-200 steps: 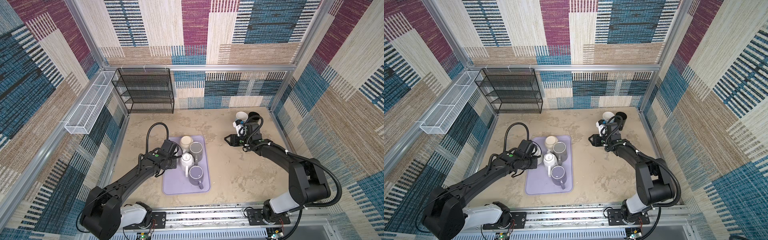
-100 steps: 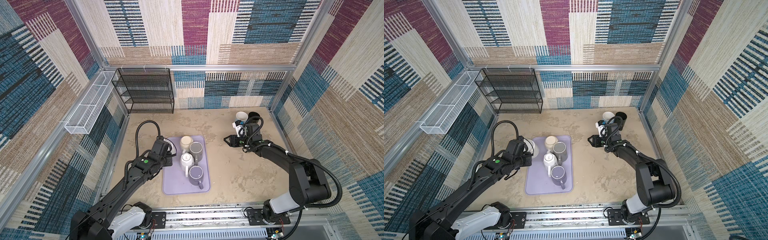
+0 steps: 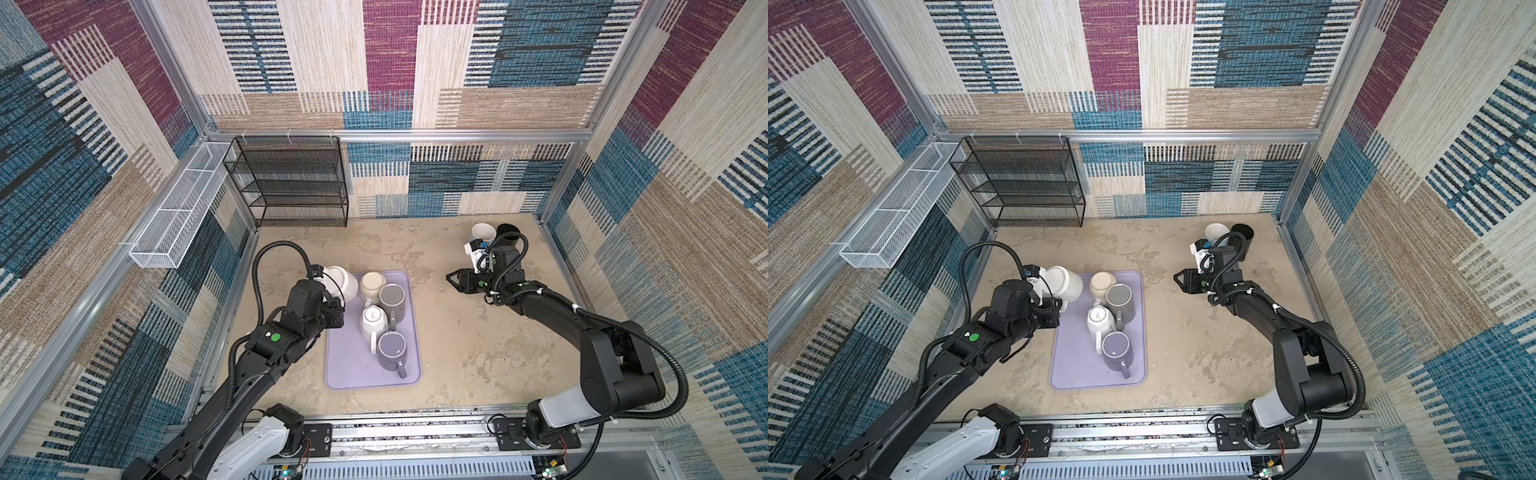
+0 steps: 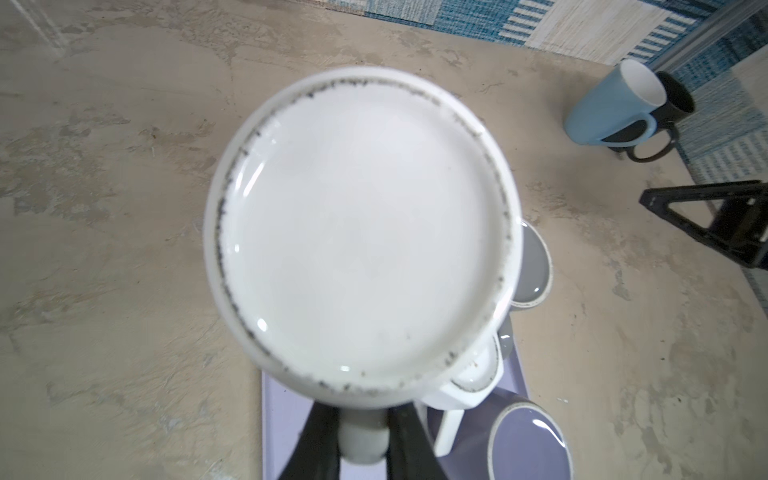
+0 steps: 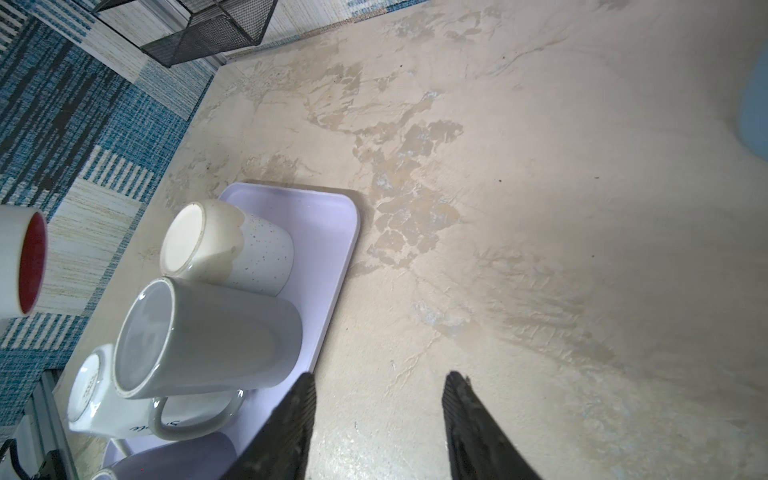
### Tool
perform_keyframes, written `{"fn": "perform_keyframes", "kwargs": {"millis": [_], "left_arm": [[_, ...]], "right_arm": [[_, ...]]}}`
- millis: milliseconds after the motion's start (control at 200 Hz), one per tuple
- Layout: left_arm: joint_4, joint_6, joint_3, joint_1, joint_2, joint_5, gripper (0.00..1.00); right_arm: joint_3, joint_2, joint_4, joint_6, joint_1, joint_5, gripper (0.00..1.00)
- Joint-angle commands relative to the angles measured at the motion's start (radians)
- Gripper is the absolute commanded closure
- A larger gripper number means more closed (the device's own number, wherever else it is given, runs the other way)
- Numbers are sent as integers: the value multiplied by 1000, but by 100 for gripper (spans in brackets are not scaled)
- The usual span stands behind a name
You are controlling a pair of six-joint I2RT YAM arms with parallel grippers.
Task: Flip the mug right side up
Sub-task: 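Lift the white mug off the tray with the left gripper, then raise and tilt the mug's opening toward the right gripper while it approaches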
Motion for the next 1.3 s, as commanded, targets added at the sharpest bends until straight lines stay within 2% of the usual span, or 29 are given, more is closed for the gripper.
{"fn": "perform_keyframes", "kwargs": {"millis": [0, 286, 596, 711, 1072, 1297], "left_arm": [[161, 17, -10, 4, -13, 96, 100], [238, -38, -1, 14, -2, 217, 100], [389, -120, -29, 40, 15, 309, 100], [477, -165, -54, 64, 30, 364, 100], [746, -302, -139, 159, 55, 523, 100], [950, -397, -188, 201, 88, 644, 100]], "right_arm": [[-9, -13, 67, 28, 8, -48, 48], [-27, -34, 136, 83, 27, -78, 48], [-97, -61, 344, 222, 54, -216, 48], [-109, -50, 438, 291, 66, -283, 48], [-125, -39, 649, 429, 124, -331, 49], [-112, -26, 751, 499, 178, -323, 50]]}}
